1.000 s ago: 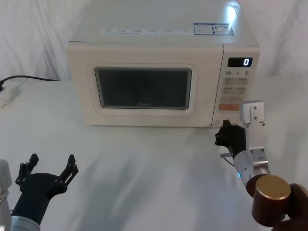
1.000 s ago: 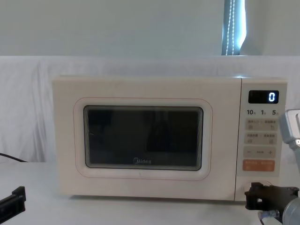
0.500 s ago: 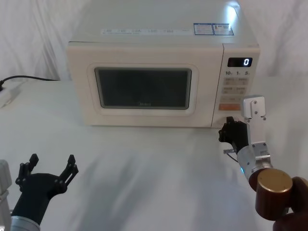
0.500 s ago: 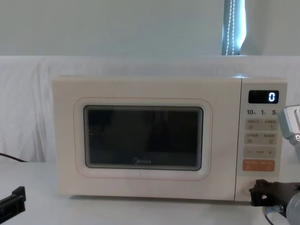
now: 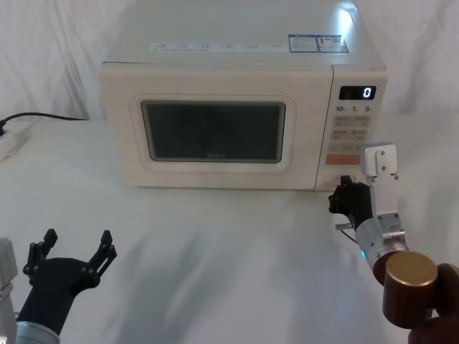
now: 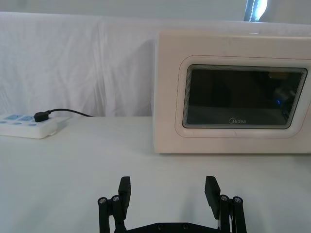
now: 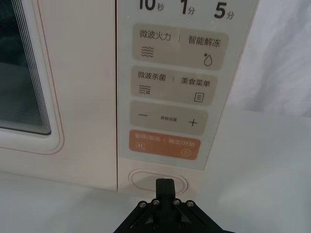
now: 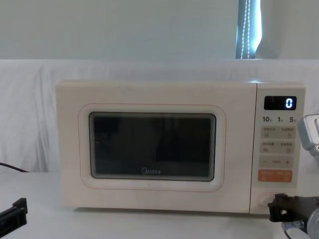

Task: Press the button to open the microwave door with one hand; close the microwave door with the other hand.

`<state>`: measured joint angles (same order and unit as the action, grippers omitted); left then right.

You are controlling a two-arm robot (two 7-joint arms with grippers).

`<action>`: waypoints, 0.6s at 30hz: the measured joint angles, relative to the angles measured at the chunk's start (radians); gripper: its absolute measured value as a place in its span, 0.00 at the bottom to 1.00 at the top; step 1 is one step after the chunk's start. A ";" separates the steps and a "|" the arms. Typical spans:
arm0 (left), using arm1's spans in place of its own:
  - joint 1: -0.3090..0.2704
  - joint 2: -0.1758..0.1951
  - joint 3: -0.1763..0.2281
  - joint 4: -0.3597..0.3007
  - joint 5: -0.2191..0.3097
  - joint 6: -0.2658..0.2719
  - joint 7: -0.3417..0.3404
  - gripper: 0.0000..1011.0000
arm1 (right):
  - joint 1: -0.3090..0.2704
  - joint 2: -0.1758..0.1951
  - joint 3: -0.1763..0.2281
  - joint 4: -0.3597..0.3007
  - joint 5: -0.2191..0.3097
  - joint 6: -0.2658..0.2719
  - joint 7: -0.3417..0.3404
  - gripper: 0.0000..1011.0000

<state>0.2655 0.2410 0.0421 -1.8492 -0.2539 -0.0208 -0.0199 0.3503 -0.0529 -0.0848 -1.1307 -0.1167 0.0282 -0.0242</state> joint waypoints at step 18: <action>0.000 0.000 0.000 0.000 0.000 0.000 0.000 0.99 | 0.035 -0.010 0.004 0.056 -0.009 -0.003 -0.003 0.00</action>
<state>0.2655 0.2410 0.0421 -1.8492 -0.2539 -0.0208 -0.0199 0.3849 -0.0632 -0.0805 -1.0750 -0.1260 0.0252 -0.0272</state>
